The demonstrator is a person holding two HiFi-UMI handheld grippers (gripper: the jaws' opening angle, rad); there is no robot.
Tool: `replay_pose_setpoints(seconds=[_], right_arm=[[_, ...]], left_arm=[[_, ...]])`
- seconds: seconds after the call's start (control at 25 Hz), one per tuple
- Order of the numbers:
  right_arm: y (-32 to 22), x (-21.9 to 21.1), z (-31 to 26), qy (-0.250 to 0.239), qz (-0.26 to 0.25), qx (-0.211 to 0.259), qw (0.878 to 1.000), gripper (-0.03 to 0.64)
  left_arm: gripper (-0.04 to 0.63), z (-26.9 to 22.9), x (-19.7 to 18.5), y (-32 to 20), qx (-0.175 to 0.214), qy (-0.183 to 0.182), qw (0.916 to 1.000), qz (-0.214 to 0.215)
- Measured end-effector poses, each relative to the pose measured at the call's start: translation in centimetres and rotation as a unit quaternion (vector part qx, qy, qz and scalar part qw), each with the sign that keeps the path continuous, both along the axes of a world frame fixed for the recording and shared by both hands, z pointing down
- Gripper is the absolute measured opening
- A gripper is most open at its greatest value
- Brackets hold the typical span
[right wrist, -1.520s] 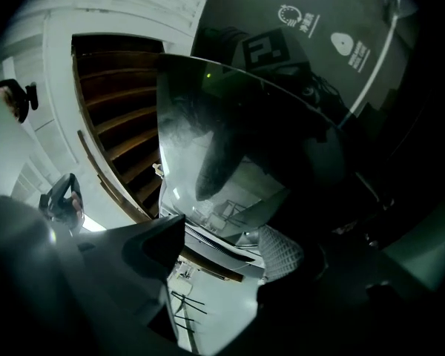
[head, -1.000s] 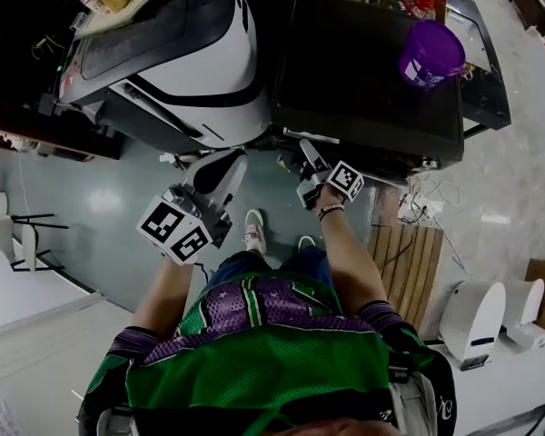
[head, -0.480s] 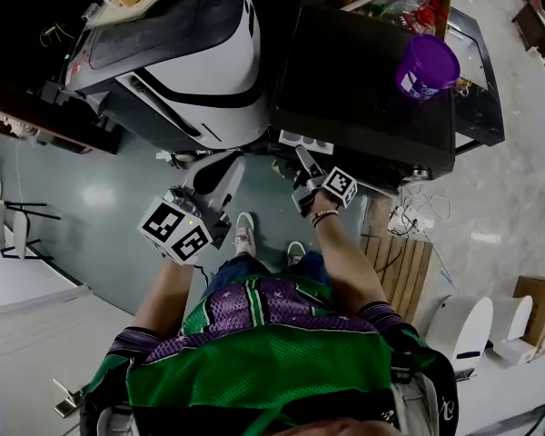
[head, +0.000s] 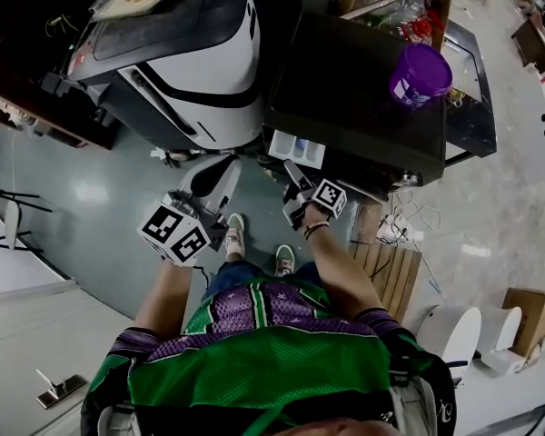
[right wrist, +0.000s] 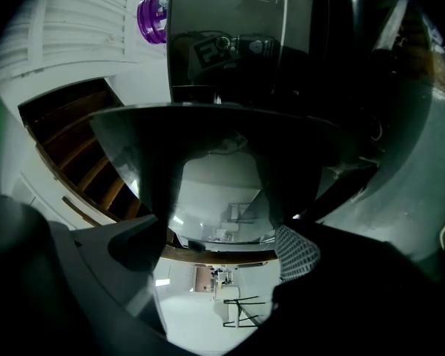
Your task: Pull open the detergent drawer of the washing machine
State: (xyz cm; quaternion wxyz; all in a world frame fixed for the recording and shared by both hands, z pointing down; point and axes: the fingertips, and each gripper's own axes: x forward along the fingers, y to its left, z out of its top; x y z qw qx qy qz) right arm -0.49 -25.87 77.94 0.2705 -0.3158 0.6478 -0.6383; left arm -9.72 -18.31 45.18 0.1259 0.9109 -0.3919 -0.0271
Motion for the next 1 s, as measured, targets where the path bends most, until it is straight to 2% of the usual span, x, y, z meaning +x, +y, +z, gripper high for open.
replay_pose_setpoints(seconds=[1.0], right_arm=[[6.9, -2.0, 0.1, -0.006, -0.060, -0.014, 0.998, 0.451]], left_arm=[[0.018, -1.1, 1.7, 2.8, 0.019, 0.001, 0.9998, 0.004]])
